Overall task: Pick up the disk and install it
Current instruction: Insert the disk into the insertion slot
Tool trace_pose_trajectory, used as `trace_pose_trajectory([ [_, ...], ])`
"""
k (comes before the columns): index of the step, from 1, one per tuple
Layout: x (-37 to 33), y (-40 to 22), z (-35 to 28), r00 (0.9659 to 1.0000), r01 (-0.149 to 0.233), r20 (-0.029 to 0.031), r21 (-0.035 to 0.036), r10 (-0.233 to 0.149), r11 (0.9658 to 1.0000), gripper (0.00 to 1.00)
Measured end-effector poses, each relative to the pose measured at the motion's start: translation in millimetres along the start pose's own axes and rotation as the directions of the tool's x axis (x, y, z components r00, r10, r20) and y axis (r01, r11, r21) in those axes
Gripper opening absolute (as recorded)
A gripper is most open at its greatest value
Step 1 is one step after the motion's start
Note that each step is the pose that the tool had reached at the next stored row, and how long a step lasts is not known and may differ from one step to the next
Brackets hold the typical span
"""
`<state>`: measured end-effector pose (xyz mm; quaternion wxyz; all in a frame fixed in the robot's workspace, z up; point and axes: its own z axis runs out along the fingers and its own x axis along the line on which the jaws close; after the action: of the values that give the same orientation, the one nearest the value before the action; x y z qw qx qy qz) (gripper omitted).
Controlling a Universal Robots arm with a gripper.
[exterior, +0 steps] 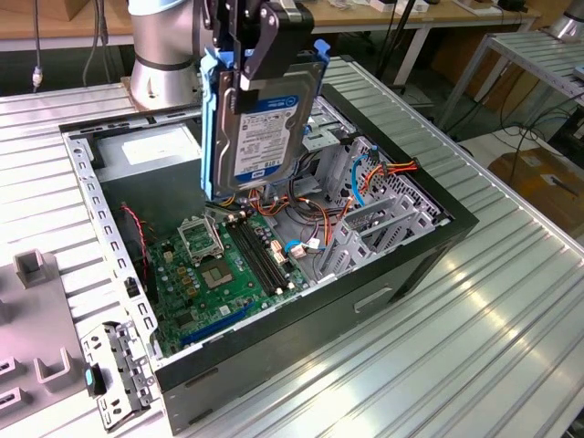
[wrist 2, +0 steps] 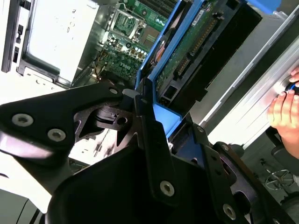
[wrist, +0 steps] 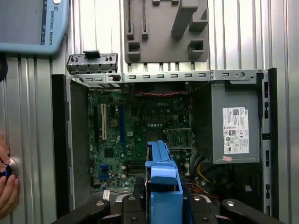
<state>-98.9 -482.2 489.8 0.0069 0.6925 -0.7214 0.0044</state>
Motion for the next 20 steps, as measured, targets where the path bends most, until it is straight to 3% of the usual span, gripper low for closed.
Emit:
trace_pose_trajectory([
  [5, 0.1, -11.8, 0.0, 1.0, 0.0, 0.0, -0.0014, 0.0, 1.0, 0.37],
  [7, 1.4, -13.6, -0.1, 1.0, 0.0, -0.0002, -0.0018, 0.0, 1.0, 0.37],
  [9, 6.4, -14.7, 0.1, 1.0, 0.0, -0.0003, -0.002, 0.0, 1.0, 0.37],
  [13, 29.9, -18.4, 1.2, 1.0, 0.0, -0.001, -0.003, 0.0, 1.0, 0.37],
  [15, 35.0, -20.6, 1.5, 1.0, 0.0, -0.0014, -0.0033, 0.0, 1.0, 0.37],
  [16, 36.2, -23.1, 1.7, 1.0, 0.0, -0.0014, -0.0034, 0.0, 1.0, 0.37],
  [20, 37.7, -46.2, 2.0, 1.0, 0.0, -0.0016, -0.0049, 0.0, 1.0, 0.37],
])
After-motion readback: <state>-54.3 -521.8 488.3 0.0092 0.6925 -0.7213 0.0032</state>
